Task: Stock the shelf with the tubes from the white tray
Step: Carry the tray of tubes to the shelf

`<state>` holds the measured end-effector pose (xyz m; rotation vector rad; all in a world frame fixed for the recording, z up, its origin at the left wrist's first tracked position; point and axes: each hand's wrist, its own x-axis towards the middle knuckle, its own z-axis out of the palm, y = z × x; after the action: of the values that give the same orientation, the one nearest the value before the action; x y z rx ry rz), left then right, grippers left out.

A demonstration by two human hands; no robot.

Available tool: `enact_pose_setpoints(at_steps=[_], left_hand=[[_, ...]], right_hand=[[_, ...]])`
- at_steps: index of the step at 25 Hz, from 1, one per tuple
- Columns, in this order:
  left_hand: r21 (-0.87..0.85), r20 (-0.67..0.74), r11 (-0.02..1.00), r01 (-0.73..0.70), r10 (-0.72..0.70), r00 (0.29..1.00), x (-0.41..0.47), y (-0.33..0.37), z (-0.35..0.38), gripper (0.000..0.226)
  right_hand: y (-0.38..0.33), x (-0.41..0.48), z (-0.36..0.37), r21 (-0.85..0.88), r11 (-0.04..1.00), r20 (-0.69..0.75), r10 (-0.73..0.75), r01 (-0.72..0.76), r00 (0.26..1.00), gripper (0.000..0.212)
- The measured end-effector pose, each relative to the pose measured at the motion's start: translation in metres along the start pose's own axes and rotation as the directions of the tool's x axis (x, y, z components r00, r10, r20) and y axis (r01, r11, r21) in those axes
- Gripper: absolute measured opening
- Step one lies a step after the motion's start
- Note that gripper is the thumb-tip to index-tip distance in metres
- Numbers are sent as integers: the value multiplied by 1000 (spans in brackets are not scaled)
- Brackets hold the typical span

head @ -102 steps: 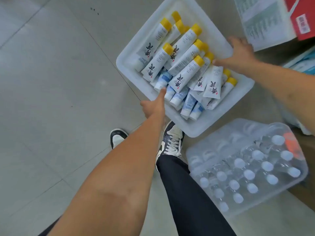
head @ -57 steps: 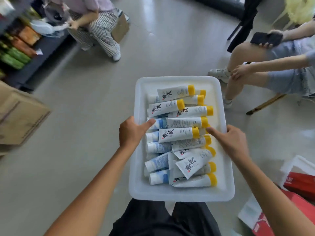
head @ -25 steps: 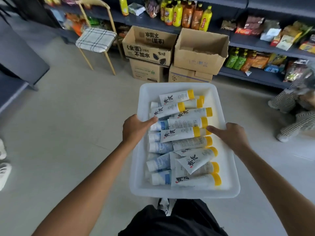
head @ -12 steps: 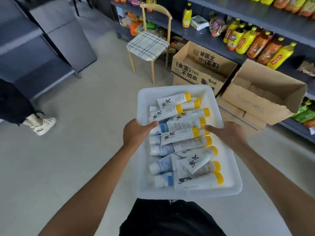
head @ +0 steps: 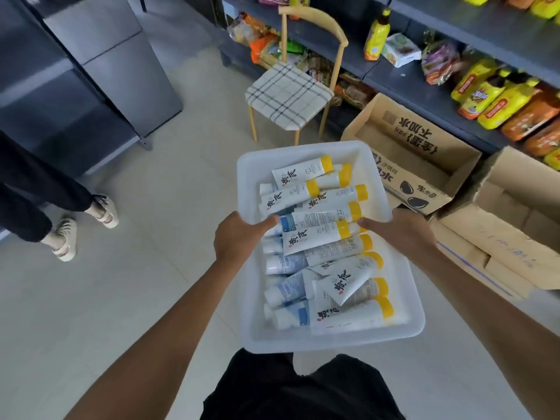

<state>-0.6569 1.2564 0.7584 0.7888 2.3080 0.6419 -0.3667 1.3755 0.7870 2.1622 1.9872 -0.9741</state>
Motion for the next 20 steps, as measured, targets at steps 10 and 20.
enact_pose_setpoints(at_steps=[10, 20], left_hand=[[-26, -6, 997, 72, -72, 997, 229, 78, -41, 82], [-139, 85, 940, 312, -303, 949, 436, 158, -33, 102]], right_hand=[[-181, 197, -28, -150, 989, -10, -17, 15, 1000, 78], [-341, 413, -62, -311, 947, 26, -76, 80, 997, 70]])
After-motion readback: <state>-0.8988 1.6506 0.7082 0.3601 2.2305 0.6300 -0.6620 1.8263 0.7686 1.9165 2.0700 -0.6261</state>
